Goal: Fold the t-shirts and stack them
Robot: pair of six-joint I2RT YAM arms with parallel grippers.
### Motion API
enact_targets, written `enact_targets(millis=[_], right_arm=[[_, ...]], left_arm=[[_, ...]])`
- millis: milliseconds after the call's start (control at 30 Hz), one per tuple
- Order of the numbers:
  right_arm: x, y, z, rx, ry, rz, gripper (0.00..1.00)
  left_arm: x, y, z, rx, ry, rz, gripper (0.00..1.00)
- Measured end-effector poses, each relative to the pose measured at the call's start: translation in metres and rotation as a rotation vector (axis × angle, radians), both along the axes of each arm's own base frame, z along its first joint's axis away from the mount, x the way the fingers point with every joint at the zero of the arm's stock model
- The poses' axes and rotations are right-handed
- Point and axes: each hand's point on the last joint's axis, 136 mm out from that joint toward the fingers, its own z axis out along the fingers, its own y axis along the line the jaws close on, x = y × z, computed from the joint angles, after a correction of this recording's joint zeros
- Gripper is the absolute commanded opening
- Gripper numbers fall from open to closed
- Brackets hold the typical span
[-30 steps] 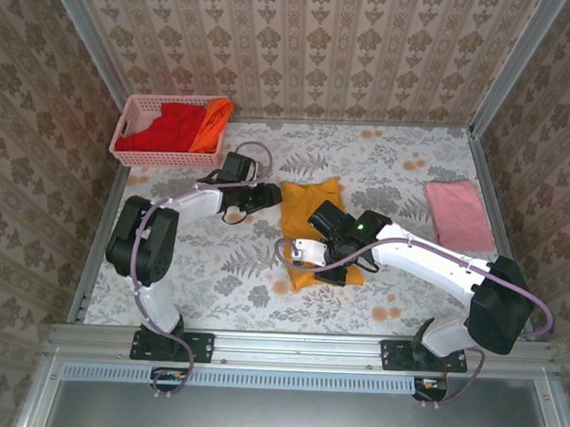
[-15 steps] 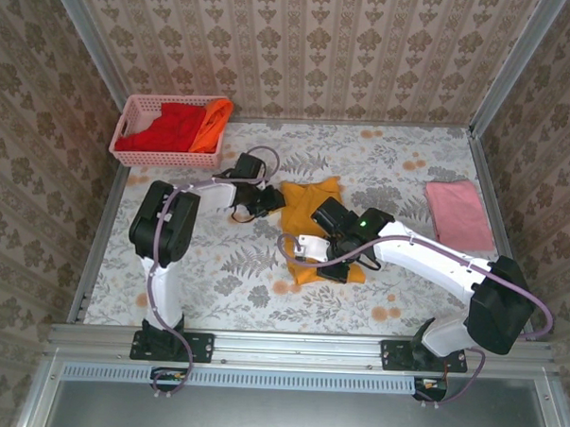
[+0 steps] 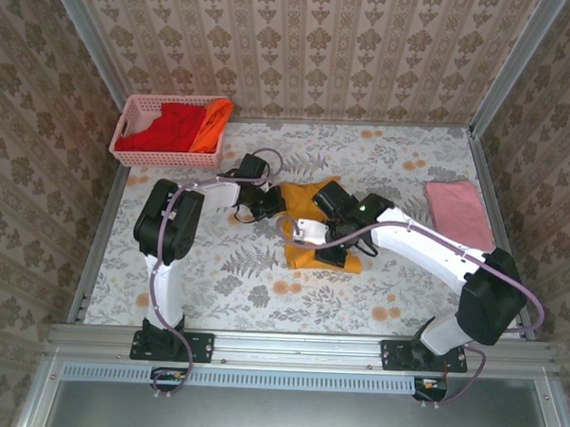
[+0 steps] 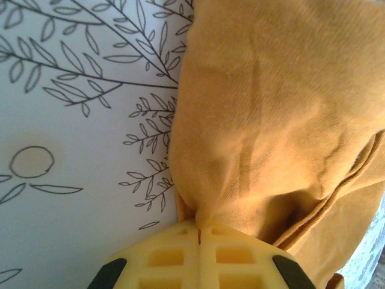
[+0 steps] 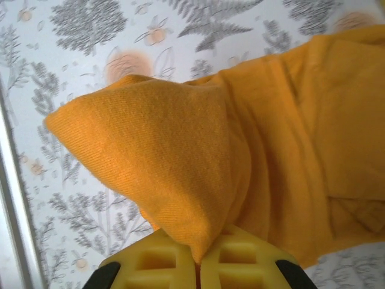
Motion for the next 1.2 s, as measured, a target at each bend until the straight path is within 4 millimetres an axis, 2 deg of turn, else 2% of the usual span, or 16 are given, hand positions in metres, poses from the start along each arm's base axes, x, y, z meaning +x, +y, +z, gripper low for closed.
enact_targets(millis=[167,367,600,800,1200], right_arm=[[0.043,0.006,0.008,-0.001,-0.039,-0.011,0.0],[0.103,0.014,0.012,-0.016,-0.105,-0.024,0.0],[0.163,0.008,0.015,-0.036,-0.183,-0.065,0.0],[0.2,0.009,0.011,-0.044,-0.242,-0.093,0.0],[0.241,0.027,-0.022,-0.056,-0.267,-0.094,0.01]], left_arm=[[0.003,0.004,-0.001,-0.017,0.022,0.001,0.0],[0.012,0.004,-0.002,-0.056,0.052,-0.009,0.0],[0.016,0.001,-0.003,-0.094,0.085,-0.022,0.0],[0.018,0.0,-0.004,-0.112,0.095,-0.03,0.0],[0.019,-0.002,-0.004,-0.114,0.1,-0.037,0.0]])
